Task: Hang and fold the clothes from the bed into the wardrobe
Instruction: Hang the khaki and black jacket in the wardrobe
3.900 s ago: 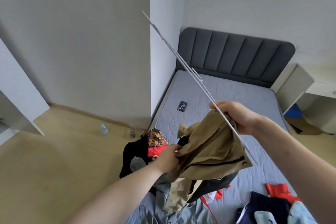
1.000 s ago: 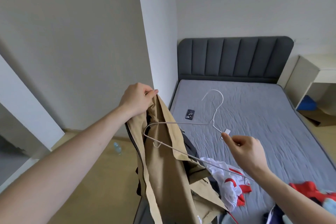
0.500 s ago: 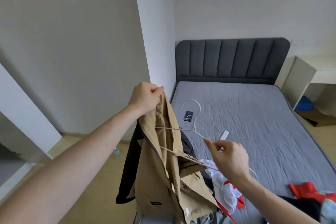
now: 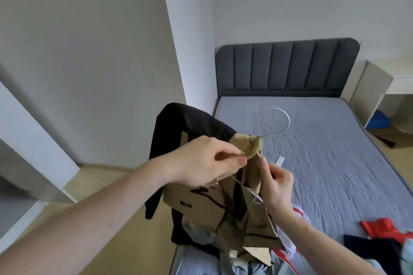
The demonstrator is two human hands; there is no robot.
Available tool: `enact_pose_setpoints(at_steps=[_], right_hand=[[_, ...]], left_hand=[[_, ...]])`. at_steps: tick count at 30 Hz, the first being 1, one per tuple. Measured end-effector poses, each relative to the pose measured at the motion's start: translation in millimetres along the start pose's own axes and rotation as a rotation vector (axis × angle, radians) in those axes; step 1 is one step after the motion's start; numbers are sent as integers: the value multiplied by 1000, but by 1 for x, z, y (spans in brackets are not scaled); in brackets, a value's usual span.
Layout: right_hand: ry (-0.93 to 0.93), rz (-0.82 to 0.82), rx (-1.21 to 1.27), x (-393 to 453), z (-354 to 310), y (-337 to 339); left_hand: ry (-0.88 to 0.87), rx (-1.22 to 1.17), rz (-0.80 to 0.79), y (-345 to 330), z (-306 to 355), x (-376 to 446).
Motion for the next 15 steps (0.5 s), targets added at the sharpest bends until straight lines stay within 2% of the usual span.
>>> enact_pose_setpoints(at_steps=[2, 4, 5, 7, 10, 12, 15], right_hand=[[28, 17, 17, 2, -14, 3], [53, 4, 39, 4, -27, 3], [61, -10, 40, 6, -33, 1], [72, -22, 36, 11, -38, 1], [55, -25, -21, 18, -41, 11], [60, -34, -79, 22, -40, 17], [102, 60, -156, 20, -35, 37]], left_hand=[[-69, 50, 200, 31, -4, 7], [-160, 267, 437, 62, -10, 15], [-176, 411, 466, 70, -15, 22], [-134, 578, 388, 73, -31, 41], [-96, 577, 306, 69, -47, 56], [-122, 563, 345, 67, -47, 57], [-159, 513, 475, 72, -54, 58]])
Point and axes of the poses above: each hand's wrist, its own x-axis towards the middle knuckle, its own y-axis out of the back of the hand, z = x × y, the point moved 8 cm from there along x, towards the middle knuckle, and after that the axes turned 2 degrees about -x, right-handed, at the moved point
